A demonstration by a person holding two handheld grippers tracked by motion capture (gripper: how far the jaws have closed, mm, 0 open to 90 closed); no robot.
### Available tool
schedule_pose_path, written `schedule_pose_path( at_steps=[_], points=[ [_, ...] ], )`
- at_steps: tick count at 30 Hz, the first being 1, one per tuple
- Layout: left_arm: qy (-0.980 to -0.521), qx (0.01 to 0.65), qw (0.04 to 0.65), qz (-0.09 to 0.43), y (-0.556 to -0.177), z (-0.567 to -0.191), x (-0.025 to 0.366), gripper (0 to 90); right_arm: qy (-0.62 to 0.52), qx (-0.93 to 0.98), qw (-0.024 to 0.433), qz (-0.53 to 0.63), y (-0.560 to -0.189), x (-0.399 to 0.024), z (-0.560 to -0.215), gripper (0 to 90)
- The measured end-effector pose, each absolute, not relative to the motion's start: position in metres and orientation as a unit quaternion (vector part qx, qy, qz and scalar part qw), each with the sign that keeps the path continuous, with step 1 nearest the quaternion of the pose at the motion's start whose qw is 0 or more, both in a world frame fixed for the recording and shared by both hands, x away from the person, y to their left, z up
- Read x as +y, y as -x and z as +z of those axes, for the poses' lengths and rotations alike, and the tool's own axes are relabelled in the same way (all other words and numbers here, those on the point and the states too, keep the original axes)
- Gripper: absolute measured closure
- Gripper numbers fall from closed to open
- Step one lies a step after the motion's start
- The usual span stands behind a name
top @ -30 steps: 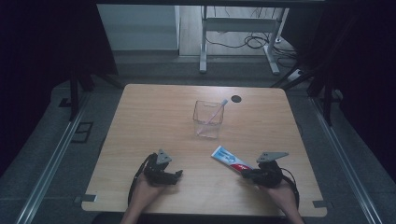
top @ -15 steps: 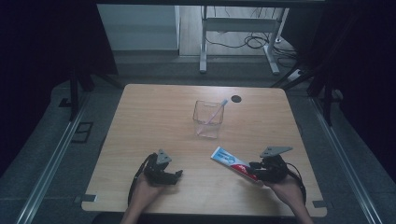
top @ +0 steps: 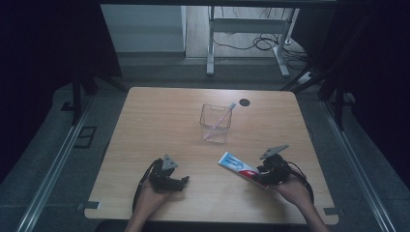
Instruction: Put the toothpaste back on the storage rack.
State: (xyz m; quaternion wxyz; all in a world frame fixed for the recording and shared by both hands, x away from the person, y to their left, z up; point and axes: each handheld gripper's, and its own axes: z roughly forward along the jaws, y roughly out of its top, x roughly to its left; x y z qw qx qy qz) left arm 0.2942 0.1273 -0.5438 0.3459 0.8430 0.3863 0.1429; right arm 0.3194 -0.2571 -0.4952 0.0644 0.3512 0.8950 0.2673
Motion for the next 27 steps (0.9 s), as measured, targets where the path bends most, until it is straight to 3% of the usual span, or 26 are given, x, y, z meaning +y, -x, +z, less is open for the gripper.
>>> schedule_pose_path(
  at_steps=[19,22,27],
  points=[
    [-0.843,0.386,0.346,0.143,-0.294,-0.544,0.127,16.2,-0.32,0.931,0.051,0.171,-0.345,-0.215,-0.497,47.7],
    [-0.843,0.386,0.346,0.143,-0.294,-0.544,0.127,16.2,-0.32,0.933,0.048,0.158,-0.346,-0.211,-0.496,51.9],
    [-0.843,0.386,0.345,0.142,-0.294,-0.544,0.127,16.2,-0.334,0.93,0.04,0.146,-0.349,-0.209,-0.49,67.5]
  ],
)
